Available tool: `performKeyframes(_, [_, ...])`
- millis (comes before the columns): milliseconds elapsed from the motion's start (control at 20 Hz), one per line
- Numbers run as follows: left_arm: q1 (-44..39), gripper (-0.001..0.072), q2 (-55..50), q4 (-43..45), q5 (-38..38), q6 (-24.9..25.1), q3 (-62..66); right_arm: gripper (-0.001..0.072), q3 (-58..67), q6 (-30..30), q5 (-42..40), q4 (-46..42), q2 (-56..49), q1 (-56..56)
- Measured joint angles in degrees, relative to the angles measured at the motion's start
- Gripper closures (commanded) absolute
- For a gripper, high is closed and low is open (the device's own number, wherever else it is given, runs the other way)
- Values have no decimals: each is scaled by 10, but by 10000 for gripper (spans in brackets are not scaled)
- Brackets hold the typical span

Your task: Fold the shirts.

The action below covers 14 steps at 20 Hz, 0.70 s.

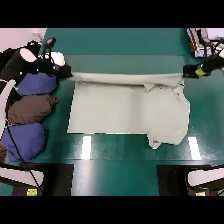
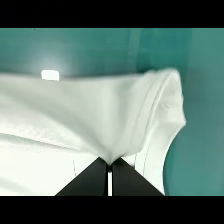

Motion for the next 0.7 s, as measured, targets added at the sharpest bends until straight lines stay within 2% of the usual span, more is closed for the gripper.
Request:
performKeyframes(200, [1,675,0,-7,14,9,-63,694,-106,0,-30,-3,35,1])
performKeyframes(250, [1,454,0,-9,17,9,-72,611,-124,1,-37,2,40,1])
performKeyframes(300, [1,171,0,-12,19,8,-78,379,-139,2,-40,11,44,1])
performKeyframes(350, [1,171,0,-15,19,5,-83,312,-148,2,-42,19,46,1])
performKeyframes(400, [2,203,1,-18,16,-3,-85,312,-156,3,-44,27,50,1])
performKeyframes(700, [40,206,57,5,-69,-25,-92,312,-173,4,11,42,114,-31])
